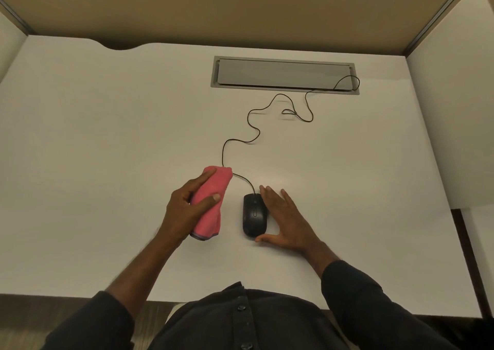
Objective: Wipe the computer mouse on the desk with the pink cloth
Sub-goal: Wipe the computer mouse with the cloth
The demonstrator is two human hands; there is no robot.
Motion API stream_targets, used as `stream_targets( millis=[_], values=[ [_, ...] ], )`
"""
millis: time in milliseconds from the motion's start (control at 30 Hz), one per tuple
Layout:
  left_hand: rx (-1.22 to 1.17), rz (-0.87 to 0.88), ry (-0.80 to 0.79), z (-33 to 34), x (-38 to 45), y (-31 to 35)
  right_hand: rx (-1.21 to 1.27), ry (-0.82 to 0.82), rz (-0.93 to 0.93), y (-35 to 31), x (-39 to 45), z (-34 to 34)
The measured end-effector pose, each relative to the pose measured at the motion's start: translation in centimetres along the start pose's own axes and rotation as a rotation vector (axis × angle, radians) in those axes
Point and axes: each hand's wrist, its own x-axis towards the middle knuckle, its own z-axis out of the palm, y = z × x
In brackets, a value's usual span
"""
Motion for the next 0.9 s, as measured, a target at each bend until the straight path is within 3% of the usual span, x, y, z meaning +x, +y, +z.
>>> stream_targets(
  millis=[300, 600, 900],
  values=[
    [0.315, 0.106, -0.103, 1.5, 0.6, -2.1, -0.019, -0.04, 0.016, 0.0, 0.0, 0.0],
    [0.867, 0.182, -0.267, 4.8, 1.9, -3.2, -0.018, -0.033, 0.023, -0.1, 0.0, -0.1],
    [1.022, 0.241, -0.314, 5.8, 2.4, -3.3, 0.091, -0.002, 0.082, -0.5, -0.1, -0.3]
  ],
)
